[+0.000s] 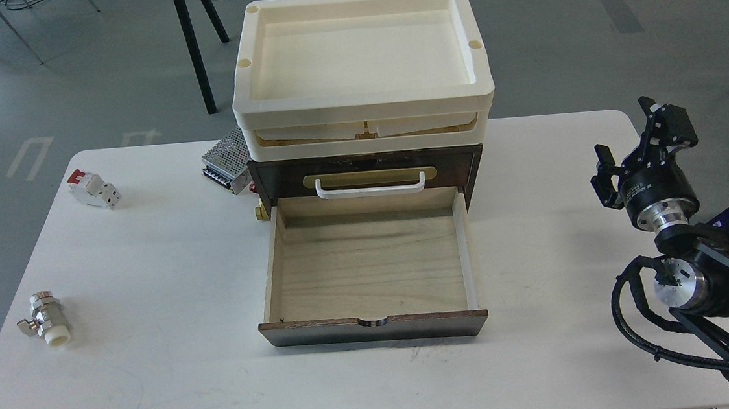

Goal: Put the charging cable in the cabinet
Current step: 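Lift the charger brick with the left gripper up over the cabinet, then lower the held charger into the open wooden drawer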

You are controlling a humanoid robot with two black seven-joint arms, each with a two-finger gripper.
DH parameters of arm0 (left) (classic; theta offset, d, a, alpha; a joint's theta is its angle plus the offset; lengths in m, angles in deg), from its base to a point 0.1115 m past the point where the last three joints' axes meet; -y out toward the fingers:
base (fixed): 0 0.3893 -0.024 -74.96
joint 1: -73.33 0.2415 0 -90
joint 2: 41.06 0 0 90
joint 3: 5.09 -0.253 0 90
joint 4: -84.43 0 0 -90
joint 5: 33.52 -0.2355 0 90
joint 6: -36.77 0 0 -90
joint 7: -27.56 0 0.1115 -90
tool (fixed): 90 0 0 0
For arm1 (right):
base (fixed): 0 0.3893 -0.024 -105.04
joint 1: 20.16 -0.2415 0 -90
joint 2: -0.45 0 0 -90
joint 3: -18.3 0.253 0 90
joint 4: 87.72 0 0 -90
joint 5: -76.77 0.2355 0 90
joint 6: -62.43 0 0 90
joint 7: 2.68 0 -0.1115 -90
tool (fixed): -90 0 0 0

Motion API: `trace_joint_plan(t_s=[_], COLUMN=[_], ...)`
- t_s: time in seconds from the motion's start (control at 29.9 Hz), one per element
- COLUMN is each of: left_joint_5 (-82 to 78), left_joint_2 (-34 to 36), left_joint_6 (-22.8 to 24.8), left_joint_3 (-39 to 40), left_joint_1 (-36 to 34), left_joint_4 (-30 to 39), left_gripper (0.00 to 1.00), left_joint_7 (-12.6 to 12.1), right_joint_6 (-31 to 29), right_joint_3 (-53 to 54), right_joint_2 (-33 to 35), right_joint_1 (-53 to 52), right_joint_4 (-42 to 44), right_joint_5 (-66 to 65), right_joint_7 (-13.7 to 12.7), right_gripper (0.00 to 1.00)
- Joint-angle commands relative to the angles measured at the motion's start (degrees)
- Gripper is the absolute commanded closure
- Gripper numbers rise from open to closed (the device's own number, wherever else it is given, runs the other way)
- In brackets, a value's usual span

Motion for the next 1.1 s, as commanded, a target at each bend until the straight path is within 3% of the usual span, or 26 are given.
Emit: trace_joint_plan(t_s=[0.0, 0.27, 0.7, 1.07], left_joint_5=[-3.79, -12.05, -21.72, -26.12], left_joint_2=[-0.99, -6.27, -10.31, -14.97], left_joint_6=[-0.59, -1.2, -3.31, -12.89], left_joint_3=[-1.11, -1.82, -1.82, -1.91], left_joint_1=[1.2, 13.05, 29.32, 44.34], left_joint_4=[6.96, 13.12, 15.15, 13.22], left_gripper=[0.97, 0.97, 0.96, 0.96], left_joint_7=[-0.01, -0.01, -0.01, -0.01], right_joint_6=[-0.01, -0.01, -0.01, -0.01], right_joint_3=[0.0, 0.0, 0.0, 0.0], right_joint_2=[0.0, 0.0, 0.0, 0.0], right_joint_1=[0.01, 0.01, 0.01, 0.01], right_joint_4=[0.0, 0.0, 0.0, 0.0], right_joint_5=[0.0, 0.0, 0.0, 0.0], right_joint_7=[0.0, 0.0, 0.0, 0.0], right_gripper=[0.01, 0.01, 0.01, 0.01])
